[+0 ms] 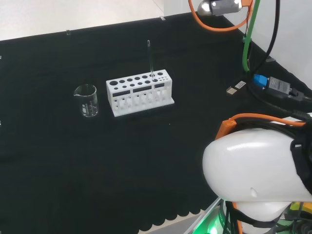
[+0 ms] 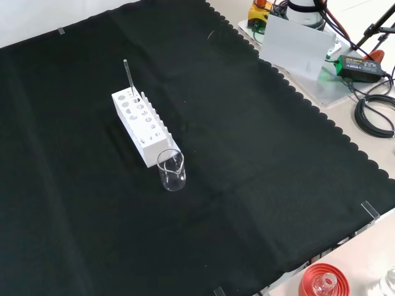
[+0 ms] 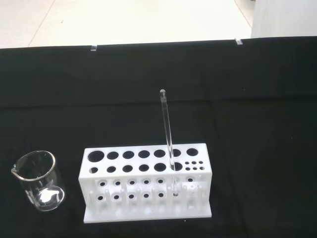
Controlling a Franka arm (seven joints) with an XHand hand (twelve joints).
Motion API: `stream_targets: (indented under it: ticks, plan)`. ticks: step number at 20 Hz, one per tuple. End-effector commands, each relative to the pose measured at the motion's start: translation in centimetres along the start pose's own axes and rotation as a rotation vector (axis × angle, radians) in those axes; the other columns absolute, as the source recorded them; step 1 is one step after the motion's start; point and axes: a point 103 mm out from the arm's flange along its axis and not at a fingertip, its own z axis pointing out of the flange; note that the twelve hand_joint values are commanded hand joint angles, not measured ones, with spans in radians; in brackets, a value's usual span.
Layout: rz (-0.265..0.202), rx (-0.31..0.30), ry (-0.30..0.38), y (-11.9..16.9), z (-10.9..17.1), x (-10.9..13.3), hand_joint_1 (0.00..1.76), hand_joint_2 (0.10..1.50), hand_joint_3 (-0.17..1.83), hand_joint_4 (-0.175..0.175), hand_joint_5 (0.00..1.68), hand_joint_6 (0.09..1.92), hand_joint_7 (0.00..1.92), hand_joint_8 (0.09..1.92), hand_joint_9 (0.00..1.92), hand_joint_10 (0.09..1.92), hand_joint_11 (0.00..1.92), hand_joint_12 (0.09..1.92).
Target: Take the glass rod from the white test tube rack.
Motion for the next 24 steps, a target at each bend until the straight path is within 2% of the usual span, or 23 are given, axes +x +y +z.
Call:
stream_targets:
  ticks: [1, 4, 12, 14, 18, 21, 24]
  plan:
    - [0.005, -0.011, -0.004, 0.2, 0.5, 0.0, 0.52, 0.74, 0.55, -0.041, 0.02, 0.14, 0.00, 0.58, 0.12, 0.90, 0.04, 1.41]
    - [0.006, -0.001, -0.014, 0.3, 0.1, 0.1, 0.51, 0.79, 0.44, -0.043, 0.06, 0.09, 0.00, 0.57, 0.09, 0.96, 0.00, 1.49]
    - [0.006, 0.000, 0.020, 0.3, 0.1, -0.1, 0.51, 0.81, 0.40, -0.045, 0.08, 0.09, 0.00, 0.61, 0.09, 0.98, 0.00, 1.49]
    - [-0.004, 0.015, 0.017, 0.4, 0.5, 0.2, 0.51, 0.82, 0.39, -0.049, 0.10, 0.09, 0.00, 0.67, 0.15, 0.98, 0.07, 1.49]
    - [-0.041, -0.008, 0.011, 0.8, 0.6, 0.5, 0.51, 0.83, 0.39, -0.075, 0.17, 0.09, 0.09, 0.82, 0.34, 0.96, 0.33, 1.43]
    - [-0.050, 0.016, 0.035, 2.4, 1.0, 0.6, 0.52, 0.83, 0.38, -0.084, 0.19, 0.09, 0.13, 0.85, 0.39, 0.95, 0.38, 1.42]
    - [-0.074, 0.009, 0.042, 4.0, 0.9, 0.7, 0.52, 0.83, 0.38, -0.089, 0.24, 0.09, 0.20, 0.87, 0.44, 0.94, 0.42, 1.41]
